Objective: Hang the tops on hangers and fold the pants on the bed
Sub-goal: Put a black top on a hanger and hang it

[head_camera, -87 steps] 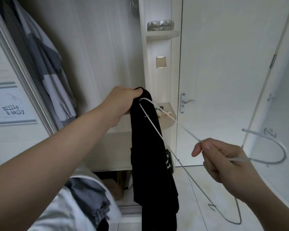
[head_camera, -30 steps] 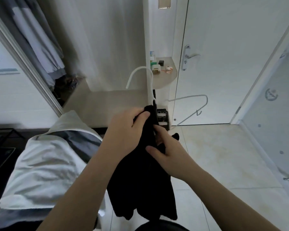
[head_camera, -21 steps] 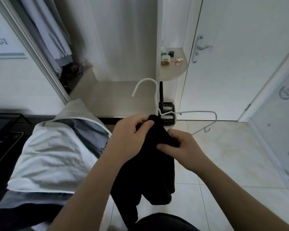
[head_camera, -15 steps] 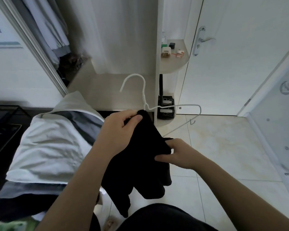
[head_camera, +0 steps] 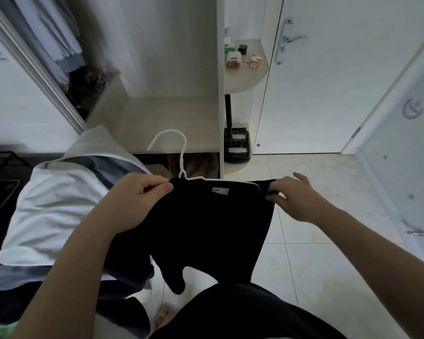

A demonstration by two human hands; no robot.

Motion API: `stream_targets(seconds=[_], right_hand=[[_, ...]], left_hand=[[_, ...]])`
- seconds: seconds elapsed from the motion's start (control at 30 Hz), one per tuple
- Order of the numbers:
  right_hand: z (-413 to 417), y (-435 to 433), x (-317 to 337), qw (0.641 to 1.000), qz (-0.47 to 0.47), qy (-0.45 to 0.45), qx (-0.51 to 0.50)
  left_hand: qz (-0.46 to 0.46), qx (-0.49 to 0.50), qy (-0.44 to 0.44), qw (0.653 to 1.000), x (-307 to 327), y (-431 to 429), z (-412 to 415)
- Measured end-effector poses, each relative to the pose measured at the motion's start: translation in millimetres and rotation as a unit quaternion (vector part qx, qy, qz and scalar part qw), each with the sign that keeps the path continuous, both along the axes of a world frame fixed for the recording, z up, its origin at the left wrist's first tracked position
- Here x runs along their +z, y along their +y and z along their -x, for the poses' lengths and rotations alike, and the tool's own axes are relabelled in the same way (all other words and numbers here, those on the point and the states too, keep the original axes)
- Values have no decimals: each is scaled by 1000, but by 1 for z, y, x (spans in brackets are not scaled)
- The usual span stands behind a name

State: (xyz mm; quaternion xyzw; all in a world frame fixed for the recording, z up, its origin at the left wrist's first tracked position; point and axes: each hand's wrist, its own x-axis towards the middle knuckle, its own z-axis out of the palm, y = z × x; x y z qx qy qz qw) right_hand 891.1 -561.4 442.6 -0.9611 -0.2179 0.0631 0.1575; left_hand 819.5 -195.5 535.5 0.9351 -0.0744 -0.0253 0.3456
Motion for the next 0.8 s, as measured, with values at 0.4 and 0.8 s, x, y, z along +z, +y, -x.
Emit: stream_targets(seconds=[0.4, 0.8], right_hand=[[42, 87, 87, 932, -353, 50, 66], [30, 42, 103, 940, -330, 79, -18]], left_hand=[[44, -84, -18, 995, -4, -59, -7], [89, 63, -152, 982, -10, 10, -11]])
